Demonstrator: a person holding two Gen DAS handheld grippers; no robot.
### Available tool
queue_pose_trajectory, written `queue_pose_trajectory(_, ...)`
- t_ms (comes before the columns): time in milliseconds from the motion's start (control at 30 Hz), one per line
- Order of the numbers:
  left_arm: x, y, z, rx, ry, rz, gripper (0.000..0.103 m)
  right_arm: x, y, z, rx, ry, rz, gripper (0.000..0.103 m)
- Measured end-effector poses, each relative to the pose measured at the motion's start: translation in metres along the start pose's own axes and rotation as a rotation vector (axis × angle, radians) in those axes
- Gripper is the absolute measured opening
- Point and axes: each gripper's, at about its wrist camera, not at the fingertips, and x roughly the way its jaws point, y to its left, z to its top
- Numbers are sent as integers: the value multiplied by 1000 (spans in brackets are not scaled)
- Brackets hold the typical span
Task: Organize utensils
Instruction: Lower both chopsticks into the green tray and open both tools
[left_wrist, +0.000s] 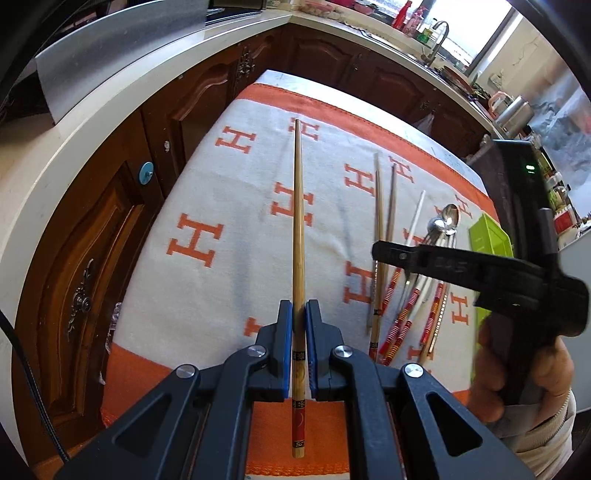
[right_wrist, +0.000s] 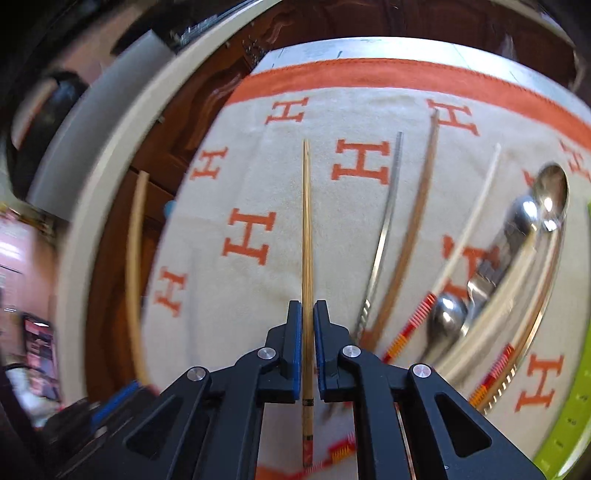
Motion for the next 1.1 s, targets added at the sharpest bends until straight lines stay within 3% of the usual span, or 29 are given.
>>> queue_pose_trajectory(267, -3, -58, -7, 89, 16, -41, 5, -102, -67, -37, 95, -138, 112, 6)
queue_pose_trajectory(533, 2, -146, -17, 230, 44, -94, 5, -191, -157, -93, 206, -276, 84, 6)
queue_pose_trajectory(867, 21, -243, -18, 359, 79, -178, 5, -258, -250, -119, 280, -362, -72, 6)
queue_pose_trajectory(1000, 38, -271, -13, 367, 119, -219, 5, -254, -265, -109, 245, -340, -175, 6)
queue_pose_trajectory(1100, 55, -287, -12, 365, 150, -237, 5, -229, -264, -95, 224, -293, -228, 6)
